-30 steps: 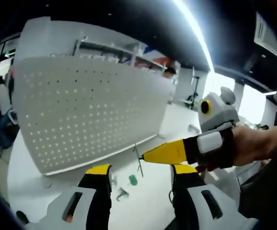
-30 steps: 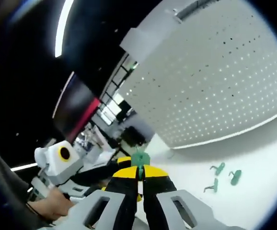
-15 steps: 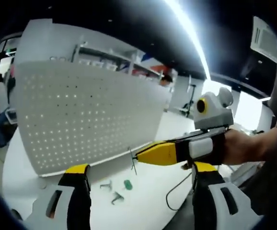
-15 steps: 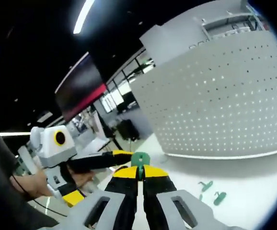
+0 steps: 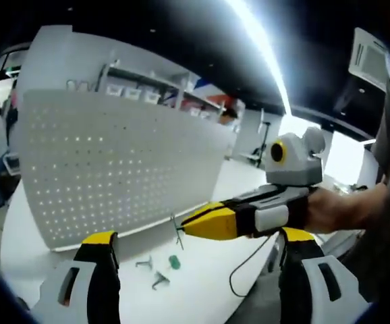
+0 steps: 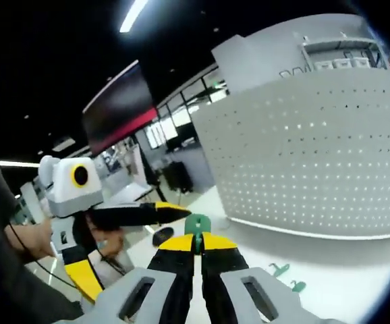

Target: Insert the hook assembly into the mounting plate slot until the hook locks in place.

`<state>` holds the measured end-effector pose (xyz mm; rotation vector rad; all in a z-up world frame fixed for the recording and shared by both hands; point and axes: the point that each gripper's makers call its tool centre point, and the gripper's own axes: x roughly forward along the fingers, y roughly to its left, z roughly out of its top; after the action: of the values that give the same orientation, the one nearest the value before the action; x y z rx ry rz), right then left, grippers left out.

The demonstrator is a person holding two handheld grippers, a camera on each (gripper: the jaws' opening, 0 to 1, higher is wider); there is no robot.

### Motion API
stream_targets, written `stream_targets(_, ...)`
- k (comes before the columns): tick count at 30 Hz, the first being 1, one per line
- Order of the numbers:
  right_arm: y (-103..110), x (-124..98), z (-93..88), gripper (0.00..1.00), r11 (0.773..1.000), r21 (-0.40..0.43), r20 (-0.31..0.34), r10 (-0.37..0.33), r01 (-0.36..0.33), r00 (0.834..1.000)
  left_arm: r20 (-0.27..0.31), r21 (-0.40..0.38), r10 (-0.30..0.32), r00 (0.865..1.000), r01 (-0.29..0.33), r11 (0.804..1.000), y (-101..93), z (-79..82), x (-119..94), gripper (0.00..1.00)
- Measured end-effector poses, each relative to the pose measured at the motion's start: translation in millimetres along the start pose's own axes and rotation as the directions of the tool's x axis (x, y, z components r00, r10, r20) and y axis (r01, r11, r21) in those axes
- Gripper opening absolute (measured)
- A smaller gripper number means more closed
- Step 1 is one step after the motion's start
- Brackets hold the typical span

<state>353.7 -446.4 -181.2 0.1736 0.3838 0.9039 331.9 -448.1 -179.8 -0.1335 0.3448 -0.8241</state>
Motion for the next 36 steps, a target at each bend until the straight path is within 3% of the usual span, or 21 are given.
stream_targets(6, -20, -4, 18.1, 0.00, 0.991, -0.060, 0.085, -0.118, 0.124, 0.989, 0.017, -0.012, 0.022, 1.000, -0.022, 1.000, 4.1, 3.0, -2, 1.00)
stream_targets(8, -25, -6, 23.3, 0.00, 0.986, -0.064, 0.107, -0.144, 0.152, 0.984, -0.008, 0.031, 0.058, 0.998, -0.057, 0.998, 12.1, 0.0, -5, 1.00)
stream_targets(13, -38, -8, 35.2, 0.00, 0.973, -0.079, 0.158, -0.203, 0.217, 0.966, -0.013, 0.016, 0.064, 0.998, -0.064, 0.998, 17.9, -0.3, -8, 1.00)
stream_targets(24, -78, -13, 59.3, 0.00, 0.933, -0.054, 0.253, -0.331, 0.355, 0.909, -0.026, 0.004, 0.096, 0.995, -0.096, 0.995, 25.5, -1.5, -13, 1.00)
stream_targets(26, -83, -13, 62.9, 0.00, 0.926, -0.068, 0.264, -0.342, 0.371, 0.902, -0.045, 0.031, 0.113, 0.993, -0.111, 0.993, 27.6, -6.2, -13, 1.00)
stream_targets(36, -109, -10, 79.4, 0.00, 0.910, -0.056, 0.291, -0.379, 0.411, 0.878, -0.056, 0.005, 0.104, 0.993, -0.103, 0.995, 23.3, -10.8, -14, 1.00)
